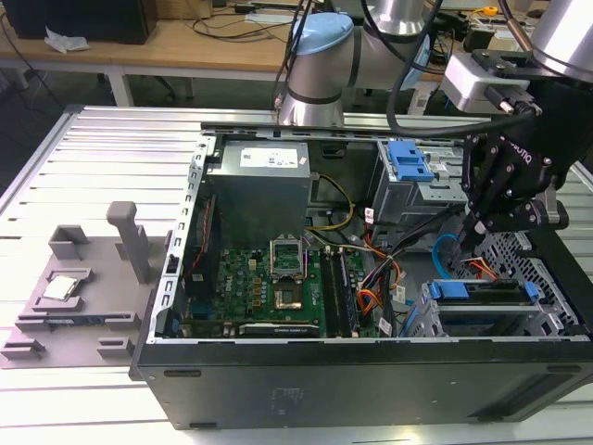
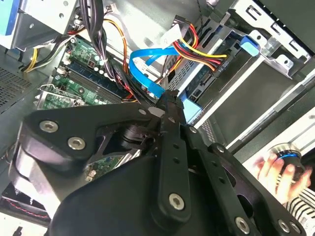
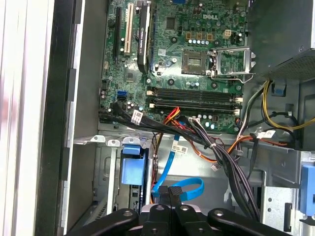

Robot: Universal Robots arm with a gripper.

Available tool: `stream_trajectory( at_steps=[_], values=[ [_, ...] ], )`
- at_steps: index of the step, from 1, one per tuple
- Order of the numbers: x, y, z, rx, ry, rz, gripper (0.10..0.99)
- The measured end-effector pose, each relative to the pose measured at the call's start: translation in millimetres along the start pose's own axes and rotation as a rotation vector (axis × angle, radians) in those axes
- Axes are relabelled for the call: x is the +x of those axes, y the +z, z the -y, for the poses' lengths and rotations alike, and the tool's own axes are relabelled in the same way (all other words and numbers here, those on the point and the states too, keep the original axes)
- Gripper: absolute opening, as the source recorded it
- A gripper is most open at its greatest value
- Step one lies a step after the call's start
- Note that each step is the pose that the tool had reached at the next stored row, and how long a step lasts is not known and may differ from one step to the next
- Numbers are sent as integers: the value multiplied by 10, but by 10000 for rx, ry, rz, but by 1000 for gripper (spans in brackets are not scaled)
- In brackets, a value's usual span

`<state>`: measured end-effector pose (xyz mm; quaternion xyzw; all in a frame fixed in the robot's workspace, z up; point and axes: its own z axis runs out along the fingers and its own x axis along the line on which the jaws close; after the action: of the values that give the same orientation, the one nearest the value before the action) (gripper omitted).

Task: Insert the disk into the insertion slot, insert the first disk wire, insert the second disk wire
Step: 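Insert the second disk wire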

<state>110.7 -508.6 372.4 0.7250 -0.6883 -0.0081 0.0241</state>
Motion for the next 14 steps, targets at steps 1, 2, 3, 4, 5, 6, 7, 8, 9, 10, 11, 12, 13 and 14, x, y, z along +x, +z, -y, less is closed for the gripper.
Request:
stream_trajectory(
  at_steps=[1, 2, 3, 4, 5, 6, 7, 8, 9, 10, 11, 12, 13, 14],
  values=[
    [6, 1, 0, 1, 0, 1, 106],
    [70, 18, -3, 0, 2, 0, 106],
    [119, 37, -2, 0, 2, 0, 106],
    [149, 54, 3, 0, 3, 0, 106],
    [161, 63, 7, 1, 5, -1, 106],
    [183, 81, 20, 0, 8, 0, 106],
    [207, 104, 43, 0, 10, 0, 106],
    [219, 115, 53, 0, 11, -1, 106],
    [241, 137, 77, 0, 14, 0, 106],
    [254, 151, 97, -1, 16, 0, 106],
    [262, 162, 113, -2, 20, 0, 106],
    [273, 176, 147, -3, 29, 1, 106],
    [283, 182, 174, -5, 40, 2, 106],
    [288, 184, 187, -6, 46, 2, 106]
  ],
)
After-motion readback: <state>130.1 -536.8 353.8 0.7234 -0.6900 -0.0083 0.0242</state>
